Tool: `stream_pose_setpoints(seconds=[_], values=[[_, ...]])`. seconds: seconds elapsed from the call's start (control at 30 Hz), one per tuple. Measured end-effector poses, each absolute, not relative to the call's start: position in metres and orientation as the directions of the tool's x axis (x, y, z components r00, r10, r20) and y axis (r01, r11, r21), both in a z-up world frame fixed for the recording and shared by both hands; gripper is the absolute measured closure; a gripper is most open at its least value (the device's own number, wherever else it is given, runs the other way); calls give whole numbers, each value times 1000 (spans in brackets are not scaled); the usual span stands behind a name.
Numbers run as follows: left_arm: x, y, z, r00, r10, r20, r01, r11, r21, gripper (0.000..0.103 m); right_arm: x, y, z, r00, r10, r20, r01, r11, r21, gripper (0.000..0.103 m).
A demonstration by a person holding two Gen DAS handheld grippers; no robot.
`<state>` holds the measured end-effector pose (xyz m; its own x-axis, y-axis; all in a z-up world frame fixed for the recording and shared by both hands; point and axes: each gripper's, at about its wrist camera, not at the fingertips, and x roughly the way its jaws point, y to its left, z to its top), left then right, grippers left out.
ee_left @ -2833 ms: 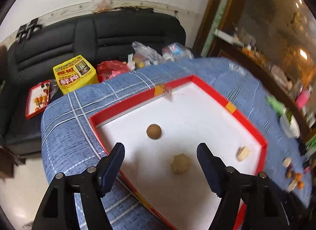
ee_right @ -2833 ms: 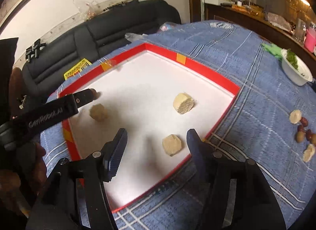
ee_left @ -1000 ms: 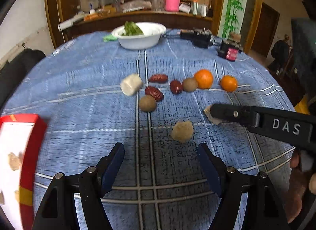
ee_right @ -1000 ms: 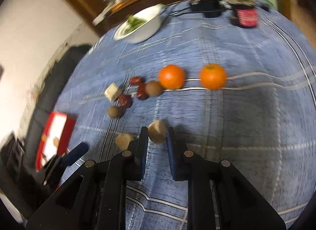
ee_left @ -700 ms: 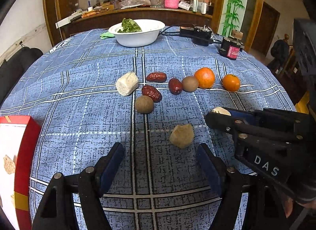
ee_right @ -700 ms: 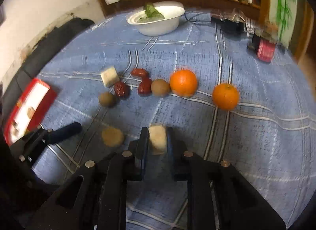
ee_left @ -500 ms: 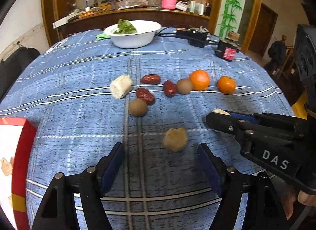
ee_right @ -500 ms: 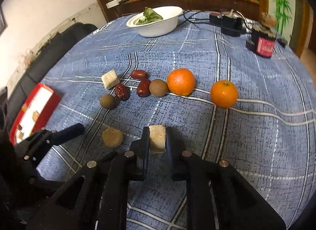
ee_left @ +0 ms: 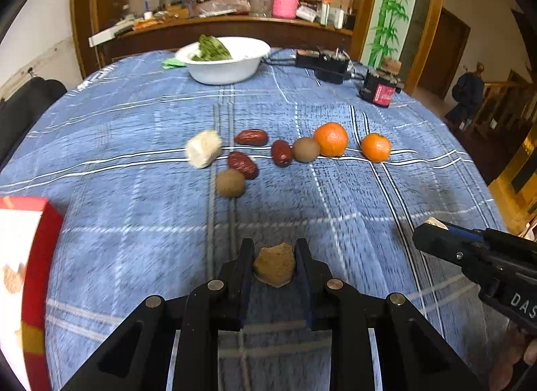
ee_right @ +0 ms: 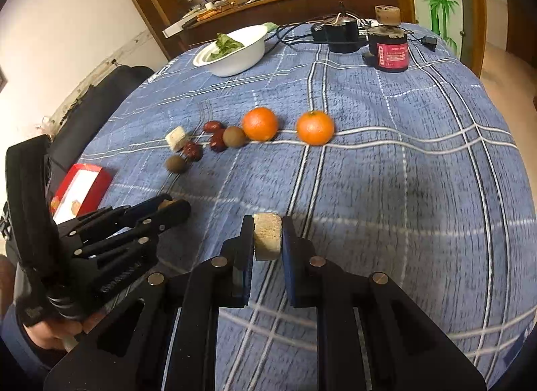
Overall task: Organize fruits
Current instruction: 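Carry the beige cube and lump in both tools over the red box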
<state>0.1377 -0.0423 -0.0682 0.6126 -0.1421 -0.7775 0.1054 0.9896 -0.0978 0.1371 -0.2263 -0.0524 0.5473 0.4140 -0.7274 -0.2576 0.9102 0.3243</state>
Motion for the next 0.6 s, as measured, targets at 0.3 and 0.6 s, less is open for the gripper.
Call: stream_pose_setpoints(seconds=[0.3, 0.6], values=[[69, -9, -45, 671, -120, -732, 53, 992, -114, 79, 91, -208, -44, 561, 451, -694, -297, 893, 339, 89], [24, 36, -38, 697, -100, -711, -15, 988, -154, 79, 58, -155, -40, 551, 450, -703, -363, 888, 283, 89]])
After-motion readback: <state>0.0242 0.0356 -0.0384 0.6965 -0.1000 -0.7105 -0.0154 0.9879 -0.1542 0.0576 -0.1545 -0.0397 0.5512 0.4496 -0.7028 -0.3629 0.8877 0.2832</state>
